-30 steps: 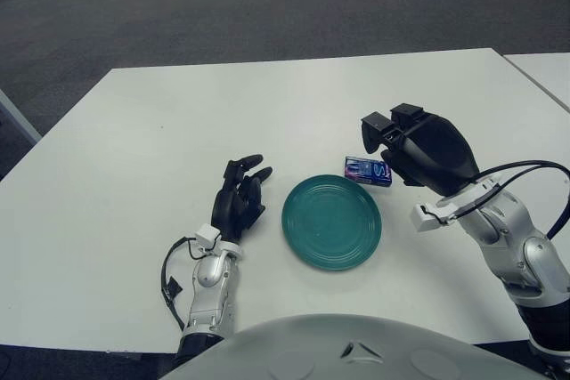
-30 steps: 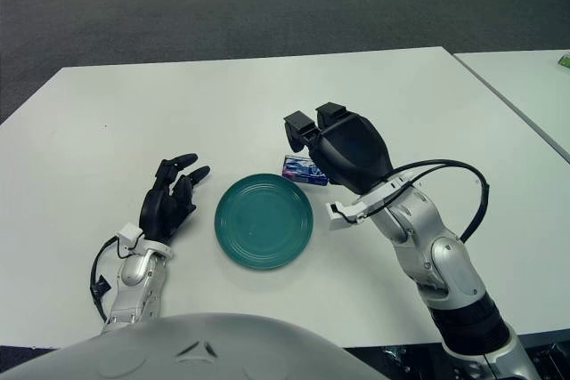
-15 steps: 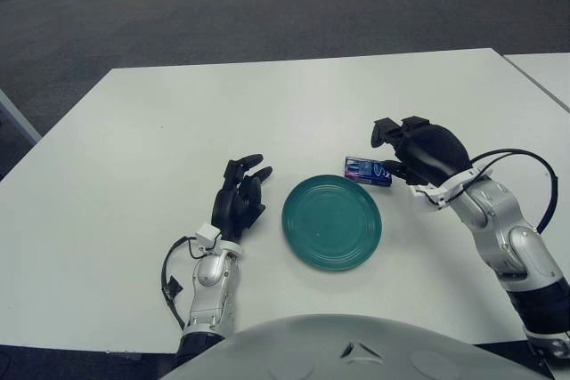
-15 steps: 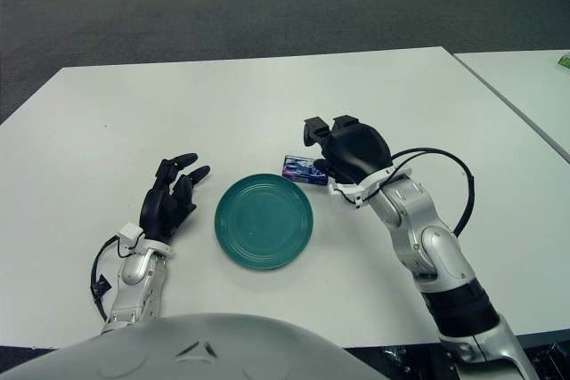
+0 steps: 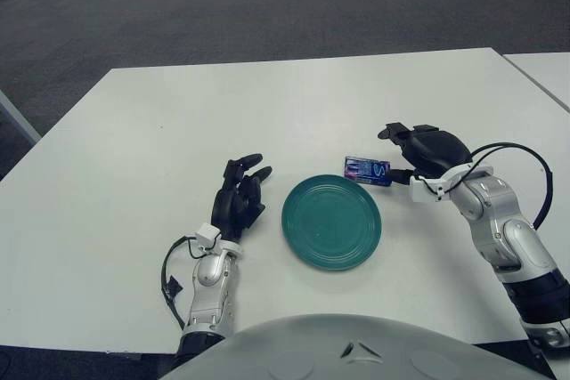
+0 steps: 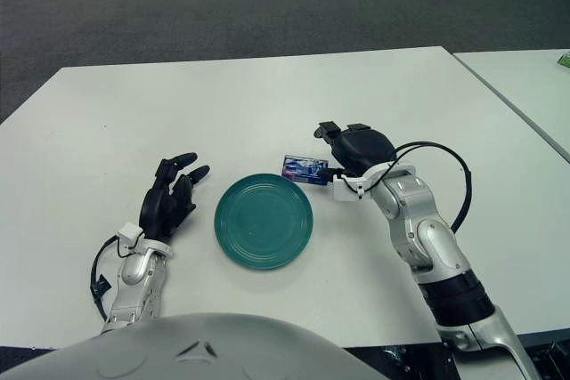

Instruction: Put the gum into the plate.

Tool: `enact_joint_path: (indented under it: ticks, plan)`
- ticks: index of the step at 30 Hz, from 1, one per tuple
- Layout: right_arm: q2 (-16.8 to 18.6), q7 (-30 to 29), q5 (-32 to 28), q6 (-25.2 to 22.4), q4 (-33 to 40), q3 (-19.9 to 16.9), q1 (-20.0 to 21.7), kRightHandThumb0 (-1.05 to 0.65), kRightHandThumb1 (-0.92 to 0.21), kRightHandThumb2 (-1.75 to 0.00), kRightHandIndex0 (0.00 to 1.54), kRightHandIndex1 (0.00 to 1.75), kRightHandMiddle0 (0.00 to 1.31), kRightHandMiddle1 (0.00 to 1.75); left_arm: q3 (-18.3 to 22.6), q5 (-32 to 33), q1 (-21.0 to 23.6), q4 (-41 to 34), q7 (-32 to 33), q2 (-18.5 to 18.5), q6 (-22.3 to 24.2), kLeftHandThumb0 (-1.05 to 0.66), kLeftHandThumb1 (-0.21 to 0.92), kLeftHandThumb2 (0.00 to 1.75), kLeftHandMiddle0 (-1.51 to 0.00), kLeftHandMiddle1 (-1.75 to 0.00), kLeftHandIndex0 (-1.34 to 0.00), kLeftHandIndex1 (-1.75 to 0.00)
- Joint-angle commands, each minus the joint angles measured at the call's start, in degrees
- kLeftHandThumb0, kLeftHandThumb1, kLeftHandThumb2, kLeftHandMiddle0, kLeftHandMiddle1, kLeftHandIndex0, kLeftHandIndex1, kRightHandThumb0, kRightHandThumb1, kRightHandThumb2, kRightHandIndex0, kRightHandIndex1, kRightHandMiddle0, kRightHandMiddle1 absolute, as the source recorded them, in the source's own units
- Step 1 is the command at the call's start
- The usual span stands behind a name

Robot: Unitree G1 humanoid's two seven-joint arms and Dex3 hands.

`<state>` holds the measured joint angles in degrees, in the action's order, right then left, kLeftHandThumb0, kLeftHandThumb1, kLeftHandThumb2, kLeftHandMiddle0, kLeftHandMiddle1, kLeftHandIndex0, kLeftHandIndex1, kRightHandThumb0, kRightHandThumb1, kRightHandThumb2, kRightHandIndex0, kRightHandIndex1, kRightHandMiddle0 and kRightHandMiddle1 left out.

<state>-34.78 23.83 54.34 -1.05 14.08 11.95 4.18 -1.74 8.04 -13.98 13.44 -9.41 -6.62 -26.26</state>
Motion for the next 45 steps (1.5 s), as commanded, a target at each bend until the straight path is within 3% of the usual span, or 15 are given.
enact_joint_path:
  ticks: [1, 14, 28, 45]
  plan:
    - [-1.29, 1.86, 0.65, -0.16, -0.95, 0.70, 1.75, -1.04, -0.92, -0.80, 0.19, 0.06, 0.00, 0.34, 0.23, 0.10, -2.73, 3.36, 0.95, -0.86, 1.44, -0.77, 0.92, 0.72, -0.34, -0.69, -0.08, -1.08]
    - [-2.55, 9.68, 0.70, -1.84, -2.65, 3.01, 4.75, -1.05, -0.92, -0.89, 0.05, 0.00, 0.00, 0.06, 0.03, -0.02, -2.89, 4.09, 0.06, -0.59, -0.10, -0.86, 0.92, 0.81, -0.36, -0.61, -0.08, -1.08]
    - [-2.43, 12.99, 2.46, -3.10, -2.86, 5.64, 6.17, -1.05, -0.92, -0.91, 0.04, 0.00, 0.00, 0.01, -0.08, 0.91, -2.55, 5.30, -1.84, -0.57, -0.43, -0.91, 0.92, 0.84, -0.37, -0.58, -0.09, -1.08]
    - [-1.37, 12.70, 4.26, -2.71, -9.49, 9.63, 10.81, -1.05, -0.92, -0.92, 0.10, 0.03, 0.01, 0.01, -0.40, 0.36, -2.47, 5.83, -1.42, -1.18, -0.98, -0.92, 0.92, 0.85, -0.39, -0.58, -0.08, -1.07]
